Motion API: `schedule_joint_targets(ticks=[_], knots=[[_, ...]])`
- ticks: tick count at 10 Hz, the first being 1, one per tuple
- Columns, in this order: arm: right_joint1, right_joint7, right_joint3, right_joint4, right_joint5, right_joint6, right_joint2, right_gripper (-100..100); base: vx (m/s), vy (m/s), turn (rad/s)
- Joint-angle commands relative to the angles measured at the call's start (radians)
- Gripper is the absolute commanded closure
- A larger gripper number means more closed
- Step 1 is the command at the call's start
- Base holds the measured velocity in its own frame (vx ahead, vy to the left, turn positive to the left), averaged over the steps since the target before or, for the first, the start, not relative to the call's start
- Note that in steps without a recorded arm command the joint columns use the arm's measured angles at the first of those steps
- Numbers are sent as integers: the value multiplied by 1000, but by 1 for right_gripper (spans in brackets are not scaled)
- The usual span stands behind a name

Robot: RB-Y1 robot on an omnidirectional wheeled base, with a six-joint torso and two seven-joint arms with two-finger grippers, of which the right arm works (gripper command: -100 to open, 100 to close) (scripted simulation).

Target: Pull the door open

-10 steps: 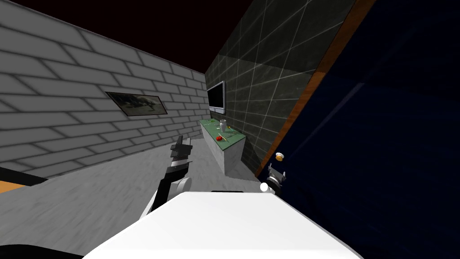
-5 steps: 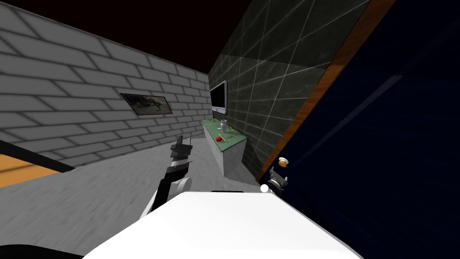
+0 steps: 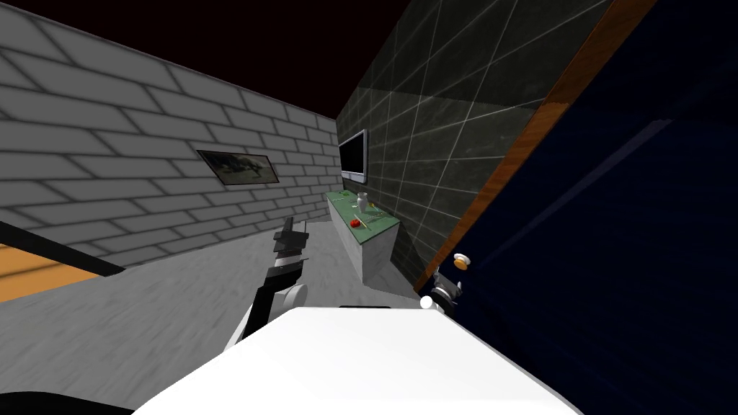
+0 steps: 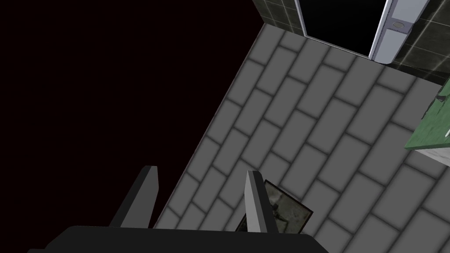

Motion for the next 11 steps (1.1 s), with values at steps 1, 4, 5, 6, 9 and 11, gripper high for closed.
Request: schedule_joint_targets(ticks=[1, 4, 5, 6, 9, 11], knots=[[-10, -30, 11, 24, 6, 6, -20, -100, 89, 26, -78], [-18, -54, 21, 47, 12, 9, -37, -100, 114, -140, -80], [-20, -60, 23, 52, 13, 10, -41, -100, 124, -153, -68], [-21, -64, 25, 56, 14, 10, -44, -100, 118, -167, -93], [-24, -72, 28, 63, 16, 11, -49, -100, 154, -176, -87], [-23, -70, 28, 61, 15, 11, -48, 100, 31, -36, -7]])
